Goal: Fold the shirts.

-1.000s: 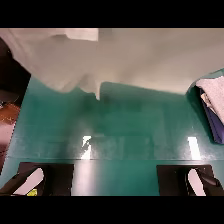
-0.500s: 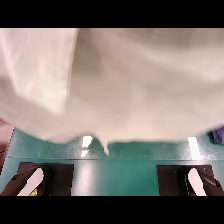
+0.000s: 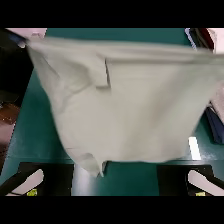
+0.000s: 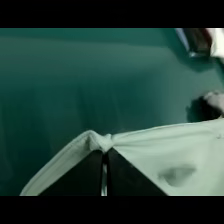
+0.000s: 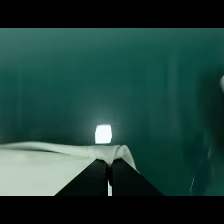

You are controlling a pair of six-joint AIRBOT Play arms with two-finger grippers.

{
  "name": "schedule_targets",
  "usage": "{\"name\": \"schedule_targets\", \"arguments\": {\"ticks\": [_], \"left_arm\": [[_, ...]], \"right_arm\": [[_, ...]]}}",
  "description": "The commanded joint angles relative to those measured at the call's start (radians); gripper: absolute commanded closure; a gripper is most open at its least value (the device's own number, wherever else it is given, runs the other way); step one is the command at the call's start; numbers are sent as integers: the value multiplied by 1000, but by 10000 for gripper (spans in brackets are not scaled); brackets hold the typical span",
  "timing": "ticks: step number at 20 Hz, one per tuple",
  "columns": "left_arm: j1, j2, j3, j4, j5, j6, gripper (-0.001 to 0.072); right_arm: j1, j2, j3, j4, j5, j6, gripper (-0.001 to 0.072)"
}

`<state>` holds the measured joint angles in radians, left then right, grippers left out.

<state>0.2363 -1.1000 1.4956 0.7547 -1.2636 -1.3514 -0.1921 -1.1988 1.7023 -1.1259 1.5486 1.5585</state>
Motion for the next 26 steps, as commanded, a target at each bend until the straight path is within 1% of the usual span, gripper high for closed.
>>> {"name": "schedule_targets", "arguments": {"ticks": [1,3,4,5,8,10,12,14,16,19,20,22,23,26], "left_arm": [[-129,-224,-91,175,75,-2,677],[-143,-351,-91,150,208,-1,677],[-143,-403,-89,107,278,2,677],[-143,-446,-78,73,330,25,677],[-143,-542,5,-48,388,129,677],[-143,-573,67,-67,439,142,677],[-143,-574,106,-66,484,159,677],[-143,-574,127,-60,465,200,677],[-143,-576,126,-17,396,208,677],[-143,-589,118,40,243,207,677],[-143,-589,100,61,214,202,678],[-143,-589,52,140,183,119,678],[-143,-589,26,174,177,91,677],[-143,-589,-38,182,161,92,677]], "right_arm": [[97,-223,-115,-28,-11,8,700],[104,-340,-109,-27,-75,8,700],[104,-392,-88,-28,-106,8,700],[102,-444,-50,-28,-136,7,700],[101,-544,79,-29,-224,2,700],[101,-591,162,-29,-291,-9,700],[101,-620,224,-30,-320,-24,700],[101,-626,244,-31,-331,-50,700],[105,-625,242,-42,-297,-62,700],[137,-625,240,-191,-169,-43,701],[151,-625,240,-235,-125,-38,701],[171,-626,240,-283,-78,-37,701],[172,-626,240,-287,-59,-37,701],[172,-611,167,-284,-27,-37,701]]}}
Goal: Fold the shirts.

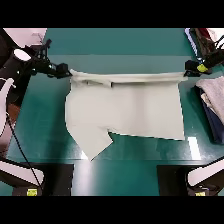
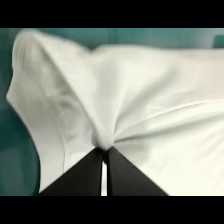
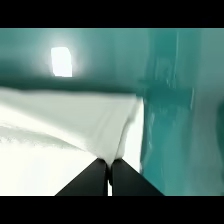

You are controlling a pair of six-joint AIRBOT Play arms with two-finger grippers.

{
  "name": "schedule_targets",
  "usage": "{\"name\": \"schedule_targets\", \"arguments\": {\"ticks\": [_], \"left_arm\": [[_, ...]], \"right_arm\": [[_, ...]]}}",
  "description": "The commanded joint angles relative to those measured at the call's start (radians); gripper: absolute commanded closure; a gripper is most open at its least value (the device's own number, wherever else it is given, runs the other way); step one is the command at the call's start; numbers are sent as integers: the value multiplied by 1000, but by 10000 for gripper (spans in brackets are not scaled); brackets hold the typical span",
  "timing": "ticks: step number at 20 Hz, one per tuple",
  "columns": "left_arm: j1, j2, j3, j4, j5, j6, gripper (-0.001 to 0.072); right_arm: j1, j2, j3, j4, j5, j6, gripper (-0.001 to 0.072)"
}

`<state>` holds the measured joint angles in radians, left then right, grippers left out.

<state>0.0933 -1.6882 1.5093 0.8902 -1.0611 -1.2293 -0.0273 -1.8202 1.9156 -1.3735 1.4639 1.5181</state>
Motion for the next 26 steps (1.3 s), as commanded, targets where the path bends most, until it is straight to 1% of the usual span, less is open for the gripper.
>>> {"name": "schedule_targets", "arguments": {"ticks": [1,6,9,10,11,12,14,16,17,19,20,22,24,26], "left_arm": [[0,-1,-63,46,-41,-29,677],[0,-1,-69,47,-44,-29,677],[0,-1,-69,47,-94,-31,674],[2,-1,-69,50,-119,-32,667],[2,-1,-69,50,-142,-34,445],[2,-1,-69,58,-167,-52,154],[2,0,-57,114,-236,-79,176],[11,16,-48,215,-311,-124,175],[20,40,-53,257,-339,-149,175],[32,122,-122,281,-344,-156,175],[34,179,-184,283,-328,-156,175],[34,317,-369,278,-291,-167,175],[34,466,-583,276,-252,-209,175],[34,603,-777,250,-217,-249,176]], "right_arm": [[6,19,-90,-34,50,4,701],[19,35,-256,-23,5,4,698],[19,35,-267,65,-9,4,695],[16,34,-257,78,5,4,635],[11,35,-243,78,19,3,453],[11,35,-224,79,44,3,326],[-7,35,-181,81,115,2,326],[-26,45,-147,97,201,-16,326],[-40,71,-152,99,216,-24,327],[-63,155,-214,100,191,-32,333],[-72,206,-263,100,174,-39,348],[-89,318,-382,101,147,-48,350],[-90,426,-506,100,96,-76,350],[-90,512,-607,100,30,-80,350]]}}
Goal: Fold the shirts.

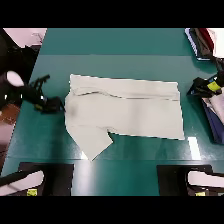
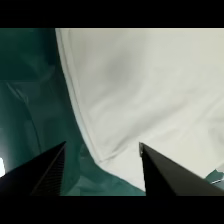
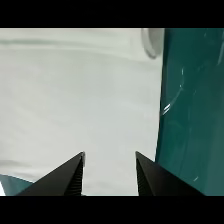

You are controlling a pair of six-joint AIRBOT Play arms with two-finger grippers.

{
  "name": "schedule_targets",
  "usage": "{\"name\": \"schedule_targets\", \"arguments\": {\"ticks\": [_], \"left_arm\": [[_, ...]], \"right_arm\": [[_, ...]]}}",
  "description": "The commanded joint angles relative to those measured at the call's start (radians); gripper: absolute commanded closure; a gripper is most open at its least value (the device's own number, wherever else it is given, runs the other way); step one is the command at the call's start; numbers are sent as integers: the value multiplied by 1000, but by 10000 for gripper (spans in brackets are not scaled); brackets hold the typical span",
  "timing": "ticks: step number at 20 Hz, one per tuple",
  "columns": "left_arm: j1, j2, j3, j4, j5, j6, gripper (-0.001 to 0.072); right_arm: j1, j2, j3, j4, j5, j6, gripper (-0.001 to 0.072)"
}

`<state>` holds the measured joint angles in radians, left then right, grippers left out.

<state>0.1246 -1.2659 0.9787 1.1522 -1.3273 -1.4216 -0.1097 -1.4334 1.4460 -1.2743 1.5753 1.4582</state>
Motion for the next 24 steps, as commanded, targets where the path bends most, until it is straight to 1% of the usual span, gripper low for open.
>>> {"name": "schedule_targets", "arguments": {"ticks": [1,2,3,5,8,11,16,17,18,20,21,23,24], "left_arm": [[3,232,-316,-35,60,-69,175],[3,273,-372,-67,70,-71,176],[3,303,-416,-106,78,-71,176],[-4,311,-463,-160,86,-71,176],[-98,311,-508,-166,163,-74,176],[-189,310,-537,-165,250,-153,176],[-207,310,-542,-185,288,-179,185],[-207,310,-542,-203,301,-177,358],[-207,311,-540,-229,315,-175,569],[-207,311,-525,-251,326,-175,616],[-207,311,-506,-250,322,-163,677],[-207,311,-452,-250,309,-145,677],[-207,311,-420,-251,297,-127,677]], "right_arm": [[-8,160,-177,1,-112,-20,399],[-6,188,-209,2,-142,-20,453],[-6,212,-234,2,-167,-20,460],[-6,242,-258,2,-182,-20,460],[-6,267,-264,2,-178,-20,460],[-6,295,-264,1,-177,-20,460],[-20,344,-264,0,-174,-20,460],[-30,349,-264,1,-158,-20,460],[-43,349,-264,0,-127,-20,460],[-91,357,-293,0,-79,-29,461],[-119,372,-333,-1,-79,-32,460],[-190,408,-456,-2,-80,-32,458],[-228,423,-528,-3,-76,-40,402]]}}
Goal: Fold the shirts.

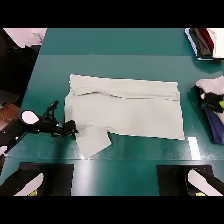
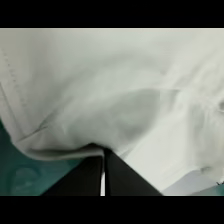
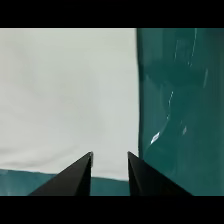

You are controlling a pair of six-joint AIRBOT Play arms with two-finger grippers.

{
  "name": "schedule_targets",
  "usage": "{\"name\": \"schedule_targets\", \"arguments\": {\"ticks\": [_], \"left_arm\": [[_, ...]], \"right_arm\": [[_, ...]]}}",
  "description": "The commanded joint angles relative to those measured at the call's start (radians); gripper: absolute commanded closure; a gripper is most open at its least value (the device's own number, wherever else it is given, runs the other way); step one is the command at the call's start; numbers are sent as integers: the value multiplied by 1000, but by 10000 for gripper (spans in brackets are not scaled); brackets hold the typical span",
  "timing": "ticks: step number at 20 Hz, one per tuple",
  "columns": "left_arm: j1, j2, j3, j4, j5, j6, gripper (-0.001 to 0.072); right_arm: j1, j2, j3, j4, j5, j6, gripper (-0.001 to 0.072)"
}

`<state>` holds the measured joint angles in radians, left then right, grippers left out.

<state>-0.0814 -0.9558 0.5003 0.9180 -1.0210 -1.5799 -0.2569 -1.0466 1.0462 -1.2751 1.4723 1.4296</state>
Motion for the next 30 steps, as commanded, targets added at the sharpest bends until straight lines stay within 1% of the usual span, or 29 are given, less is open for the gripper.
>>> {"name": "schedule_targets", "arguments": {"ticks": [1,2,6,8,11,14,16,17,18,19,20,21,23,25,27,30], "left_arm": [[-1,1,85,-17,-19,52,677],[-1,1,111,-21,-24,63,677],[-1,1,141,-23,-20,72,677],[-1,1,141,-24,-31,96,677],[-1,1,141,-23,-51,96,676],[-1,1,141,-24,-52,96,677],[-1,1,141,-24,-47,96,677],[-1,1,141,-24,-44,96,677],[-1,1,141,-24,-45,96,677],[-1,1,141,-24,-50,96,677],[-1,1,142,-22,-65,99,677],[-1,1,151,-1,-89,105,678],[-1,10,202,87,-172,103,679],[-1,49,257,137,-268,103,678],[-1,116,268,137,-352,95,678],[-1,194,268,136,-495,65,677]], "right_arm": [[-118,48,-206,-1,28,-18,264],[-153,51,-275,1,22,-18,247],[-180,-8,-426,2,-35,-43,253],[-179,-60,-447,58,-59,-67,261],[-179,-105,-447,143,-109,-79,263],[-179,-108,-447,158,-131,-79,285],[-179,-108,-448,158,-126,-79,286],[-179,-108,-448,158,-125,-79,326],[-179,-108,-448,158,-119,-79,442],[-179,-108,-447,158,-108,-82,537],[-179,-103,-447,157,-89,-101,674],[-179,-85,-447,149,-72,-114,699],[-179,-13,-426,105,-37,-114,700],[-179,84,-385,31,48,-110,700],[-179,183,-349,-31,126,-110,700],[-179,311,-330,-105,168,-111,700]]}}
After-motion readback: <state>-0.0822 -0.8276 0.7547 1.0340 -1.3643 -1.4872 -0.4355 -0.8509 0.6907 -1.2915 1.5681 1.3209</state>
